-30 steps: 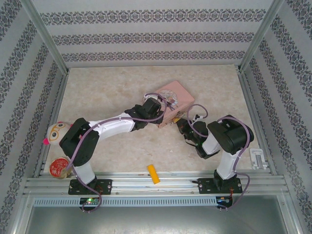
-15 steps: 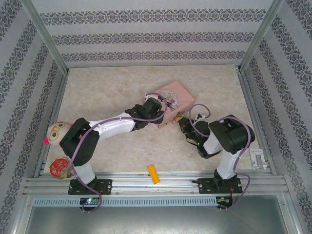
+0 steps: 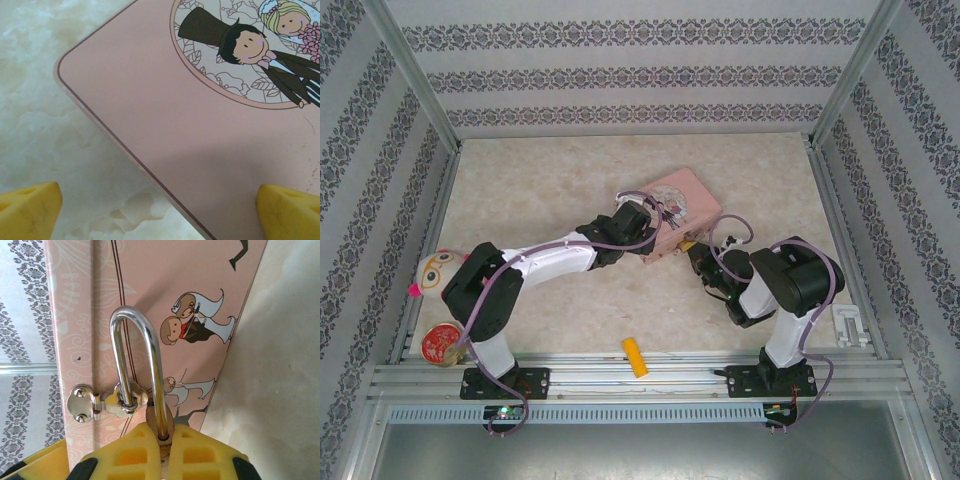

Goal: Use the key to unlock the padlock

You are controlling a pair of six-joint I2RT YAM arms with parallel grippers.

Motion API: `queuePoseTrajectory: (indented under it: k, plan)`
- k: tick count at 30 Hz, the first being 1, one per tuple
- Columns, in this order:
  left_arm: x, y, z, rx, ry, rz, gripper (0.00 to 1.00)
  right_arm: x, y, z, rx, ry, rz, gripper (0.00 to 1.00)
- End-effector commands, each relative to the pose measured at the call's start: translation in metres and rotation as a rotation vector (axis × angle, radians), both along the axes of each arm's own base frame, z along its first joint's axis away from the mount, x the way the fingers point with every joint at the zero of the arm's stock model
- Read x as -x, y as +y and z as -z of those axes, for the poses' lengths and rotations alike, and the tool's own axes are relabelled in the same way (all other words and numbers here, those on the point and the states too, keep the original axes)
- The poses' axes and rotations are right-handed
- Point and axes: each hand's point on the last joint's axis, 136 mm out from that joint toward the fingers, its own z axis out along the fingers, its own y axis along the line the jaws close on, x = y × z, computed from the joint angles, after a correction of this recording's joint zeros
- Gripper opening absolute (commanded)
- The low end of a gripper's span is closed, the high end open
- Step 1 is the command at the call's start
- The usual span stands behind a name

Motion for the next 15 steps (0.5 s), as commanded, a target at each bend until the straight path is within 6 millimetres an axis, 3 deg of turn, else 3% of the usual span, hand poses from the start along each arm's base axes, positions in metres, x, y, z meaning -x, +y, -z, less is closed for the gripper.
queuePoseTrajectory:
  k: [1,8,15]
  plan:
    - [0.014,0.027,0.025,-0.100,0.071,-0.034,0.99,0.003,-0.015,0.009,0.014,0.034,0.052,0.00]
    - [0.017,0.031,0.026,-0.095,0.072,-0.044,0.99,0.005,-0.021,0.014,0.010,0.055,0.095,0.00]
    - [0.018,0.031,0.027,-0.085,0.075,-0.048,0.99,-0.005,-0.011,0.006,-0.008,0.030,0.103,0.00]
